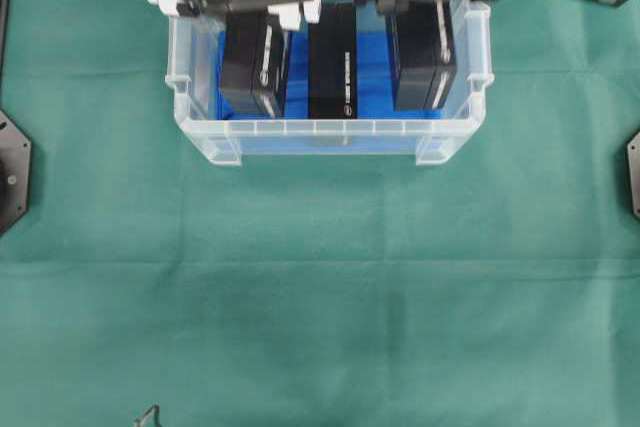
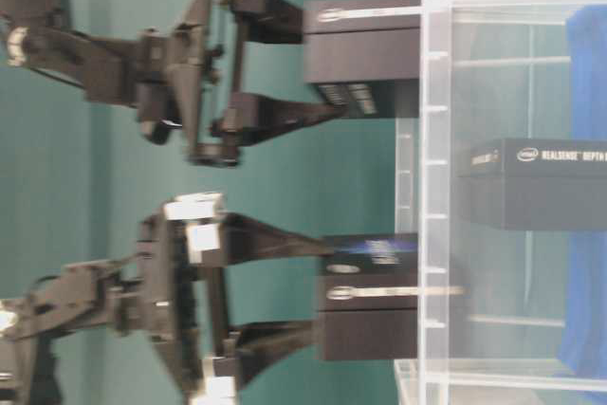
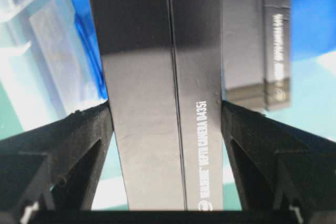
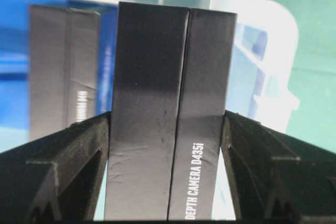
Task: Take the box out of the case with both arms.
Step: 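Lift both gripped boxes straight up out of the case, then carry both boxes forward over the table in front of the case, then lower both boxes onto the tablecloth and open both grippers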
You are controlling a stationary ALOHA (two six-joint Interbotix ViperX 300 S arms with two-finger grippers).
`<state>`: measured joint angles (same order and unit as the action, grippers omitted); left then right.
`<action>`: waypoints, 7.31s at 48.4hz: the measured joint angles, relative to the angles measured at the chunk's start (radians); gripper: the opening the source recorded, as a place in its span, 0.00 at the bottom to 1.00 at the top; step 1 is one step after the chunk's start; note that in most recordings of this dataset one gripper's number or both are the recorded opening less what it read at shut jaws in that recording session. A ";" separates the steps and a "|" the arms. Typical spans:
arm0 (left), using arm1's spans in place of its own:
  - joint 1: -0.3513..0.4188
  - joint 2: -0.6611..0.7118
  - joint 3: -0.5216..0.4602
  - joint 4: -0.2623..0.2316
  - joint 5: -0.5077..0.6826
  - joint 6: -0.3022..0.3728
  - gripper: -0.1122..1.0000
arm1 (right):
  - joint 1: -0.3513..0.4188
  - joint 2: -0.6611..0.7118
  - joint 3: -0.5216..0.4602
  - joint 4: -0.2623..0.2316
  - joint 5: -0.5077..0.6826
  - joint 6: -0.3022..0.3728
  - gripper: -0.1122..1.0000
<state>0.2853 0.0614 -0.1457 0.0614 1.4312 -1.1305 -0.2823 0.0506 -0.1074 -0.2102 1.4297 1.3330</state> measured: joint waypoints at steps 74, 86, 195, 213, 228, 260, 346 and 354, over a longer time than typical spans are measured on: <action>-0.008 -0.011 -0.239 -0.003 0.256 0.012 0.67 | 0.038 -0.003 -0.235 -0.044 0.213 -0.009 0.69; -0.006 -0.009 -0.239 -0.005 0.256 0.012 0.67 | 0.038 -0.003 -0.235 -0.044 0.213 -0.009 0.69; -0.574 -0.018 -0.218 0.000 0.284 -0.594 0.67 | 0.601 -0.003 -0.235 -0.041 0.344 0.457 0.69; -0.630 -0.018 -0.219 0.003 0.284 -0.650 0.67 | 0.666 -0.003 -0.235 -0.043 0.344 0.520 0.69; -0.630 -0.018 -0.215 0.009 0.282 -0.647 0.67 | 0.666 -0.003 -0.235 -0.043 0.344 0.526 0.69; -0.630 -0.018 -0.215 0.009 0.279 -0.646 0.67 | 0.666 -0.003 -0.235 -0.037 0.344 0.526 0.69; -0.629 -0.035 0.413 0.046 -0.368 -0.730 0.67 | 0.640 0.078 0.279 0.018 -0.239 0.675 0.69; -0.629 0.005 0.428 0.032 -0.405 -0.727 0.67 | 0.638 0.077 0.319 0.032 -0.295 0.684 0.69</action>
<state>-0.3436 0.0660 0.2823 0.0936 1.0262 -1.8577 0.3559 0.1273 0.2117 -0.1779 1.1351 2.0172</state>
